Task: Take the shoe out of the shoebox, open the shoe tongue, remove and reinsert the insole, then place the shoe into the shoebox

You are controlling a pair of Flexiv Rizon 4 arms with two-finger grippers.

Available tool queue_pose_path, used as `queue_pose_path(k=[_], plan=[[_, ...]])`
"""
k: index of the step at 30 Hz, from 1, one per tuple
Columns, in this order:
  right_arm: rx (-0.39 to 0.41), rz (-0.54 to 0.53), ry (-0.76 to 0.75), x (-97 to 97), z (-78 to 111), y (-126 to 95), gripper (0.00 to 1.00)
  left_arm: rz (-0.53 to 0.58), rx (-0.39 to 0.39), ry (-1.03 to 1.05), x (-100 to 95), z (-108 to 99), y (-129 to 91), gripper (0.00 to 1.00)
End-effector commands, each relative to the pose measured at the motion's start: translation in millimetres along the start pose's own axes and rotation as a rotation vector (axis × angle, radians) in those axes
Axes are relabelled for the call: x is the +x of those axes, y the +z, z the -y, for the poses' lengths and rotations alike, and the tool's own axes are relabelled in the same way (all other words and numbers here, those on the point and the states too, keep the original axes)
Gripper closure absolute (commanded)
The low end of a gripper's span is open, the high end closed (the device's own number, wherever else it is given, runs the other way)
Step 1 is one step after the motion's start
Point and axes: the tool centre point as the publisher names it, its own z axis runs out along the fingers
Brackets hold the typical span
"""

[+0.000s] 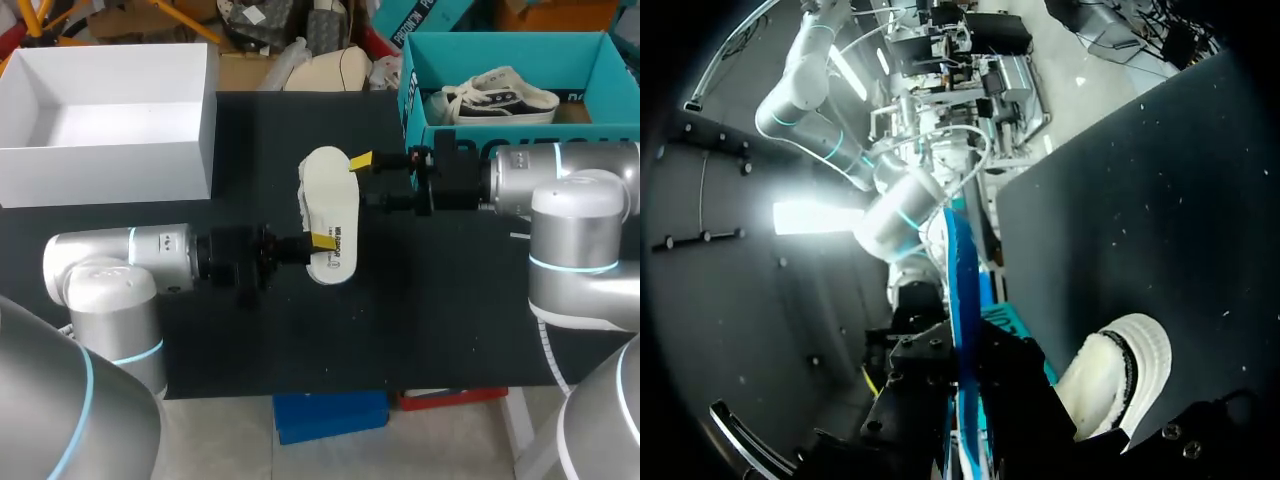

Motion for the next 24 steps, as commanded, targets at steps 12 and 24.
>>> queue_pose_path(k=[12,24], plan=[[0.174,-0.107,-0.040,0.8,6.8,2.9,0.00,-0.003,-0.001,0.002,-0.3,0.6,0.4,1.00],[0.237,-0.129,0.082,-13.8,28.4,28.8,0.56,-0.003,-0.001,0.002,-0.3,0.6,0.4,1.00]])
